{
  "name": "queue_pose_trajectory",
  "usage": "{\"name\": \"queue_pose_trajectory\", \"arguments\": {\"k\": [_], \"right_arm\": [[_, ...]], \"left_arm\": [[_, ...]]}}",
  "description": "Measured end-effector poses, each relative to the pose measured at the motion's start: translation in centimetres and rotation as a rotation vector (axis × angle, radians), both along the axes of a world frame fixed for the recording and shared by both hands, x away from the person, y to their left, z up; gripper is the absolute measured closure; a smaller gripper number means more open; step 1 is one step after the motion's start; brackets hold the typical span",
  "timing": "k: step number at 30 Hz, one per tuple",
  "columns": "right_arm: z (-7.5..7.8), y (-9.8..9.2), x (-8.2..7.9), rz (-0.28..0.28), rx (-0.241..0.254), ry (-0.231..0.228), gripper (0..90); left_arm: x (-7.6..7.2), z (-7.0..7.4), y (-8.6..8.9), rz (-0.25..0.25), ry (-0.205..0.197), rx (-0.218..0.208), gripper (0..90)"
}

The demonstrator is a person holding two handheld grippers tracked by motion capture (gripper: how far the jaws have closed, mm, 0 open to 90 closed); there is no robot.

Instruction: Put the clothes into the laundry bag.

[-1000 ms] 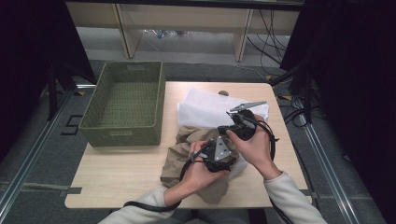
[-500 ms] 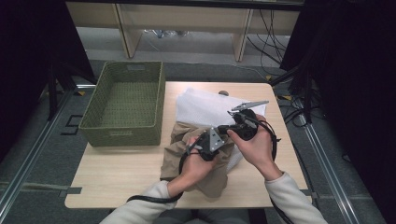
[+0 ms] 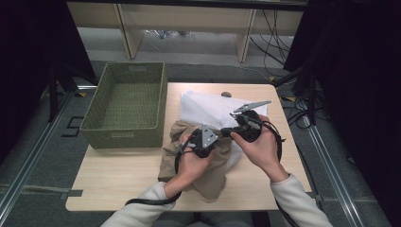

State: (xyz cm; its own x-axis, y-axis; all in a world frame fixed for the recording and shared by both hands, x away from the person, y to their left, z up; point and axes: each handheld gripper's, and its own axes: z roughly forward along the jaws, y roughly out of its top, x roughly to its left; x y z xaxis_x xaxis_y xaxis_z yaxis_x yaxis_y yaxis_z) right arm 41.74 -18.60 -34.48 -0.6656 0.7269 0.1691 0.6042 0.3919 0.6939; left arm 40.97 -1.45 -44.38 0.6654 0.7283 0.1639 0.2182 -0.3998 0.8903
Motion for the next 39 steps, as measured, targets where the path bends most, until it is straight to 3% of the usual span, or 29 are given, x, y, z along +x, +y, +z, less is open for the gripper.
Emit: {"name": "queue_pose_trajectory", "arguments": {"k": [2,5,9,10,12,14,16,19,20,21,22,23,25,26,27,28,29,31,32,35,37,39], "right_arm": [[-0.1,-0.6,0.4,-0.005,-0.009,0.009,90.0],[-0.2,0.1,0.2,0.006,0.01,0.011,90.0],[-0.6,0.5,0.2,0.032,0.023,0.001,90.0],[-0.6,0.4,0.3,0.034,0.009,0.013,90.0],[-1.2,0.4,0.5,0.025,0.014,0.035,90.0],[-1.5,0.4,0.7,0.02,0.012,0.042,90.0],[-1.5,0.3,0.8,0.025,0.01,0.029,90.0],[-1.4,0.5,0.7,0.004,0.03,0.023,90.0],[-1.4,0.3,0.9,0.027,0.015,0.015,90.0],[-1.3,0.5,0.8,0.016,0.022,0.03,90.0],[-1.4,0.5,0.8,0.022,0.021,0.016,90.0],[-1.5,0.8,0.7,0.007,0.032,0.016,90.0],[-1.4,0.9,0.6,0.01,0.03,0.013,90.0],[-1.5,0.8,0.8,0.031,0.023,-0.015,90.0],[-1.5,0.8,0.8,0.036,0.019,-0.009,90.0],[-1.5,0.8,0.8,0.034,0.021,-0.007,90.0],[-1.4,0.8,0.7,0.023,0.026,0.011,90.0],[-1.5,0.7,0.7,0.013,0.023,0.017,90.0],[-1.6,0.7,0.8,0.01,0.033,0.006,90.0],[-1.6,0.7,0.9,0.015,0.03,0.003,90.0],[-1.6,0.8,0.7,0.003,0.032,0.016,90.0],[-1.6,0.8,0.7,0.014,0.025,0.001,90.0]], "left_arm": [[0.0,0.0,0.3,0.0,0.006,-0.002,87.0],[-0.2,0.5,0.3,-0.008,-0.012,-0.005,86.7],[0.0,0.1,0.2,-0.073,-0.015,-0.053,83.7],[0.0,-0.1,0.2,-0.087,-0.006,-0.047,81.4],[-0.3,-0.2,0.5,-0.116,0.025,-0.085,72.0],[-1.2,0.4,1.3,-0.149,-0.006,-0.095,62.0],[-1.9,1.6,2.9,-0.165,-0.044,-0.135,54.4],[-1.6,3.5,6.2,-0.107,-0.083,-0.175,55.2],[-1.0,4.0,7.2,-0.073,-0.089,-0.166,56.2],[-0.4,4.2,8.0,-0.045,-0.09,-0.156,58.5],[0.5,4.4,8.9,-0.008,-0.091,-0.128,60.4],[1.2,4.3,9.4,0.005,-0.084,-0.102,62.8],[2.5,3.7,9.7,-0.009,-0.05,0.001,63.7],[2.9,3.1,9.6,-0.022,-0.014,0.009,62.7],[3.1,2.7,9.5,-0.035,0.011,0.023,61.1],[3.3,2.0,9.3,-0.061,0.06,0.07,58.6],[3.3,1.6,9.1,-0.076,0.081,0.064,54.6],[3.4,0.6,8.9,-0.12,0.14,0.004,49.9],[3.4,0.5,9.1,-0.138,0.151,-0.004,47.6],[3.1,0.5,9.1,-0.173,0.15,-0.018,46.1],[2.7,0.7,9.0,-0.207,0.15,0.013,45.8],[2.4,0.7,8.7,-0.258,0.169,-0.015,44.5]]}}
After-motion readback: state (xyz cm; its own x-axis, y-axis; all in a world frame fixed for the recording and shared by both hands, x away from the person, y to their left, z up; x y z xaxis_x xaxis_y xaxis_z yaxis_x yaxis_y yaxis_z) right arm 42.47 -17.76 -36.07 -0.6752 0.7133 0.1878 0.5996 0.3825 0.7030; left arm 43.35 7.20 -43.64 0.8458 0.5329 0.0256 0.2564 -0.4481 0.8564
